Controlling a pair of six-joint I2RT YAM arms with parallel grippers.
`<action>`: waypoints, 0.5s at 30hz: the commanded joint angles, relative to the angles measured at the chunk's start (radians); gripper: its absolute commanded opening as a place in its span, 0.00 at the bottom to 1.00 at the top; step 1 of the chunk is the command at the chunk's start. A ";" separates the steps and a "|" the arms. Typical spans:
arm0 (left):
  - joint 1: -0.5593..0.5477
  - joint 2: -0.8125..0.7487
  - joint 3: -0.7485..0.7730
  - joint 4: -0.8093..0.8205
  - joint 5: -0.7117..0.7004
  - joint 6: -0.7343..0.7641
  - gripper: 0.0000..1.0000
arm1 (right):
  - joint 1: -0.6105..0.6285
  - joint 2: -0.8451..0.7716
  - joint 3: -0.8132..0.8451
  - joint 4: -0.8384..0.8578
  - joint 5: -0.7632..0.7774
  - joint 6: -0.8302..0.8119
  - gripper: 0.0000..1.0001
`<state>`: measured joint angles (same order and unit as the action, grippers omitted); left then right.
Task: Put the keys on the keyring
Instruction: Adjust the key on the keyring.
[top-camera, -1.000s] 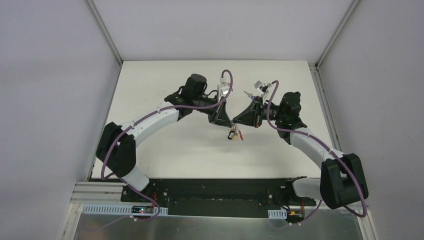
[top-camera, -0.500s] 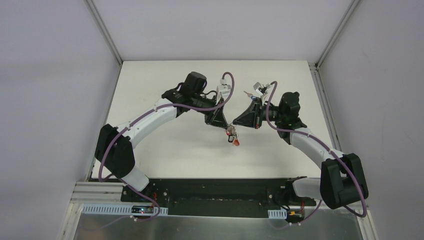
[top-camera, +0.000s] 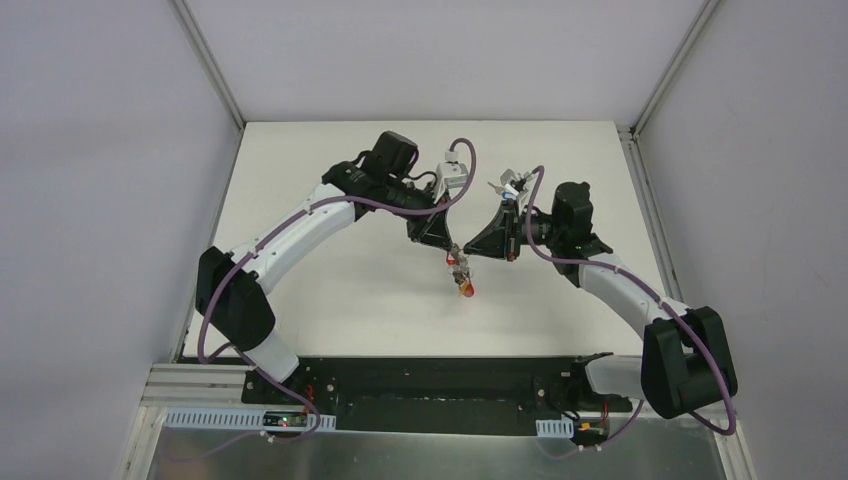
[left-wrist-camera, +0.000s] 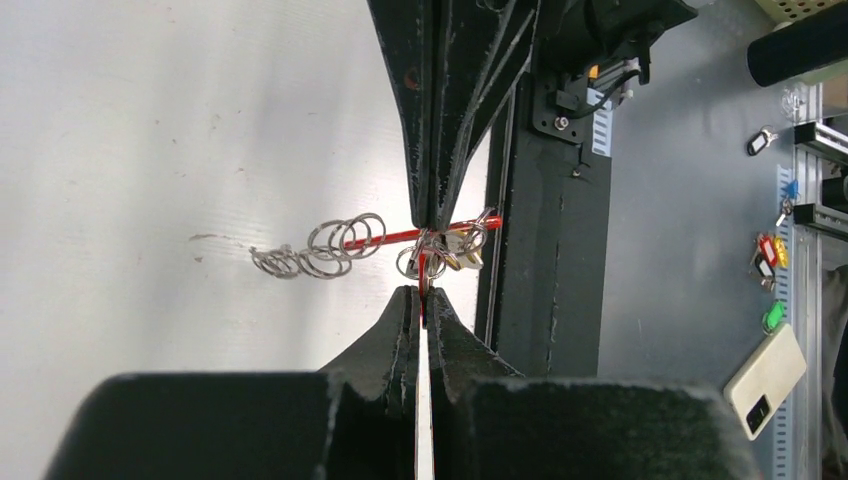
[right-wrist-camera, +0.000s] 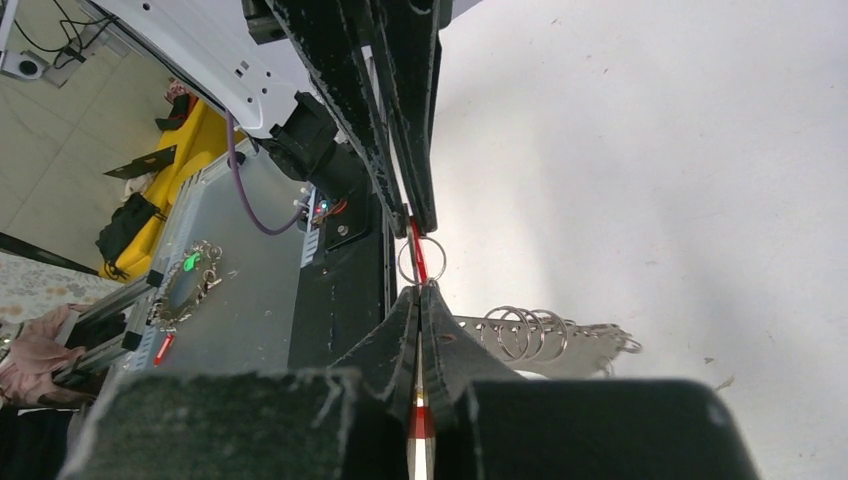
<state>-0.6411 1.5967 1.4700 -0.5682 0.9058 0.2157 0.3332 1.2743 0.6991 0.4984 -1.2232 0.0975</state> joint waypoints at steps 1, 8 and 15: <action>0.006 0.047 0.100 -0.133 -0.041 0.067 0.00 | 0.004 -0.001 0.039 -0.043 0.002 -0.070 0.00; 0.006 0.112 0.156 -0.213 -0.073 0.114 0.00 | -0.025 -0.010 0.040 -0.049 0.024 -0.057 0.20; 0.008 0.276 0.403 -0.330 -0.120 0.114 0.00 | -0.124 -0.067 0.046 -0.053 0.037 -0.027 0.39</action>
<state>-0.6399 1.8187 1.7260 -0.8219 0.8089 0.3073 0.2501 1.2644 0.7071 0.4271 -1.1873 0.0643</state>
